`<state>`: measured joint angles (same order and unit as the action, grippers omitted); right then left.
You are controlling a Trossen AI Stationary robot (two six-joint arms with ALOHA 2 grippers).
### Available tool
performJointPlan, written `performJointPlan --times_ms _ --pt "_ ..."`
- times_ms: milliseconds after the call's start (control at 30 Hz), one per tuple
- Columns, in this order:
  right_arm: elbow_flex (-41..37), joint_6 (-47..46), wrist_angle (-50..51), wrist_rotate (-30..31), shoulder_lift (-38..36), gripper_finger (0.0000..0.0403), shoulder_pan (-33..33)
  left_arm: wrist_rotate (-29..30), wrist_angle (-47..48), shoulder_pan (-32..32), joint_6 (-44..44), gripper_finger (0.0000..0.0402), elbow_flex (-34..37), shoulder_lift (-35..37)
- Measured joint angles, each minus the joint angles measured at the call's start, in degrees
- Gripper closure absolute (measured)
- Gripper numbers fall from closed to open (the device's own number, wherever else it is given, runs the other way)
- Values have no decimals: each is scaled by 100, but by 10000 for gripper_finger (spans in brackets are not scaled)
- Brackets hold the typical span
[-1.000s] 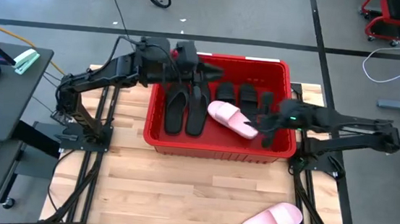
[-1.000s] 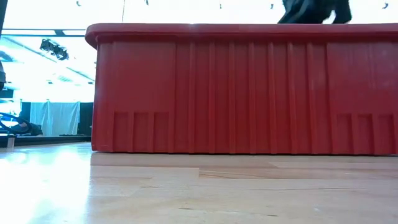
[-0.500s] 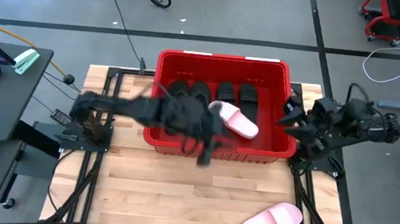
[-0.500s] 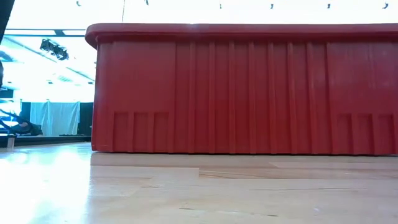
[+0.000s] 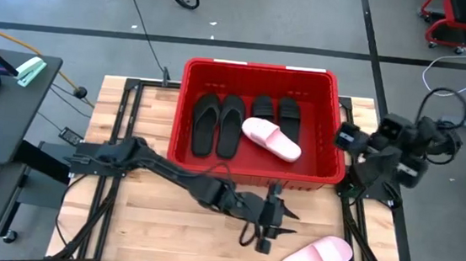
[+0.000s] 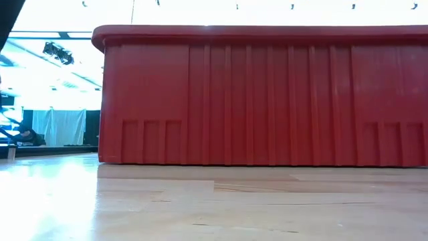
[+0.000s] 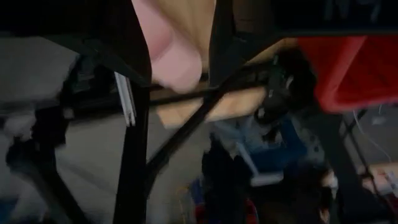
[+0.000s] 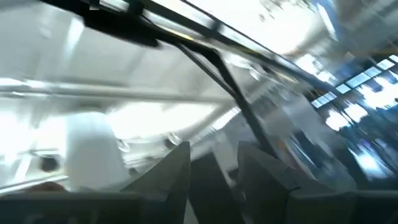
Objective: Pick and place slides into bin
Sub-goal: Put the pink slide into the red bin
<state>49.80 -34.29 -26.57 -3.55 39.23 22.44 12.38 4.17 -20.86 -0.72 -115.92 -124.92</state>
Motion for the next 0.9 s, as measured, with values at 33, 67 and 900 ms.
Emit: performJointPlan --times_ms 33,67,900 --pt "4 63 -174 -1 49 263 68 3 -312 2 2 234 -2 -129" --pt "12 110 -242 -1 111 263 127 4 -442 2 1 232 -2 -218" --pt "4293 2081 5072 1337 2756 266 207 -343 -1193 -265 -103 225 0 -1017"
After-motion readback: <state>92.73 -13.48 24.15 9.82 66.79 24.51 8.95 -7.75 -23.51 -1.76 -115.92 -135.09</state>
